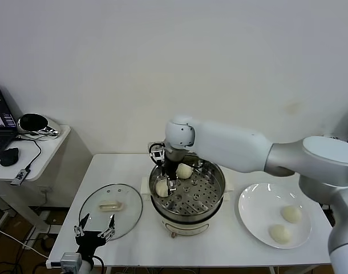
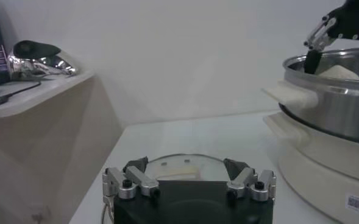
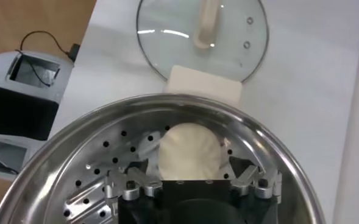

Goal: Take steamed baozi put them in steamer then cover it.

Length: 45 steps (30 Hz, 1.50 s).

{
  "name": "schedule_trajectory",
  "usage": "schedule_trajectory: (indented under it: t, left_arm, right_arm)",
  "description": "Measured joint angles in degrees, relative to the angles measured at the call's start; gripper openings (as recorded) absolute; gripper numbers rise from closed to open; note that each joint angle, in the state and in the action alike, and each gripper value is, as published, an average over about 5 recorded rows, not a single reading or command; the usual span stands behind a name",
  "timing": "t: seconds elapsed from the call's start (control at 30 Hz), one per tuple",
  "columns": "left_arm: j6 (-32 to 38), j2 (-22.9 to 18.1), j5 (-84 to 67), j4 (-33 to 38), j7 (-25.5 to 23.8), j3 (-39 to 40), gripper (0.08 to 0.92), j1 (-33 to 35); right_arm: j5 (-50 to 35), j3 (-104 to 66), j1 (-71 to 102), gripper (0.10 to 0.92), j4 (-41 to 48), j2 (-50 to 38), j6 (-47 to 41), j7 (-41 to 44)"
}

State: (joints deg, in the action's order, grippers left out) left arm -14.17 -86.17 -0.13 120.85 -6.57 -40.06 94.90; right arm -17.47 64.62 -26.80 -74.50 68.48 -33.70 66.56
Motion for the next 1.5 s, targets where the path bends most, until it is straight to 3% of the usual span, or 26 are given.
schedule_trajectory:
  t: [0.27, 0.77, 1.5]
  left_arm:
    - [-0.6, 0.8, -0.4, -0.3, -0.5, 0.2, 0.823, 0.2]
    - [-0.7, 0.5, -0.2, -1.3, -0.3, 0.0, 0.823, 1.8]
    - [-0.7, -0.5, 1.1, -0.2, -0.2, -0.3, 0.823, 3.7]
  right_arm:
    - [1.6, -2.2, -4.6, 0.823, -7.3, -13.4, 4.7, 3.8]
    - [14.9, -6.3, 3.5, 0.823, -15.7, -36.7, 16.0, 7.8]
    - [27.1, -21.4, 30.7, 0.823, -16.6, -44.2, 21.8, 9.0]
